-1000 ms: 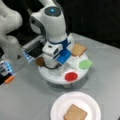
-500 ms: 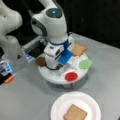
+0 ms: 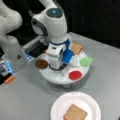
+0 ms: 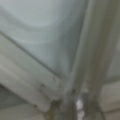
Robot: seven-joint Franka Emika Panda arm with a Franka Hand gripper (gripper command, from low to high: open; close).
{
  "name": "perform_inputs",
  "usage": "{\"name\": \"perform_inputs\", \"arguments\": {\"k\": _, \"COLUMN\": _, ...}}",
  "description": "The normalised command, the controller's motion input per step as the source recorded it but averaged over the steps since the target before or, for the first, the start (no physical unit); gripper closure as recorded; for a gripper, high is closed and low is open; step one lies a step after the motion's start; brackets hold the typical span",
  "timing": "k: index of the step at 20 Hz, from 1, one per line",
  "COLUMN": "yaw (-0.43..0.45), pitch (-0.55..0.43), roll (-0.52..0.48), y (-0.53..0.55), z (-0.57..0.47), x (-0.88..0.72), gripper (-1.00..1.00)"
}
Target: Ingredient selection for cheeseburger or sandwich
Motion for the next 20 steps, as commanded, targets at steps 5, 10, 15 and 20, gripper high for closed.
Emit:
{"name": "perform_inputs", "arguments": {"k": 5, "yaw": 0.585, "pitch": 0.029, "roll": 0.194, "y": 0.01, "z": -0.05, "x": 0.01, "gripper": -1.0}}
{"name": "perform_inputs", "arguments": {"k": 10, "yaw": 0.459, "pitch": 0.08, "roll": 0.266, "y": 0.02, "z": -0.02, "x": 0.1, "gripper": -1.0}}
{"name": "perform_inputs", "arguments": {"k": 15, "yaw": 0.342, "pitch": 0.12, "roll": 0.326, "y": 0.04, "z": -0.06, "x": 0.17, "gripper": -1.0}}
{"name": "perform_inputs", "arguments": {"k": 20, "yaw": 0.047, "pitch": 0.207, "roll": 0.225, "y": -0.02, "z": -0.07, "x": 0.12, "gripper": -1.0}}
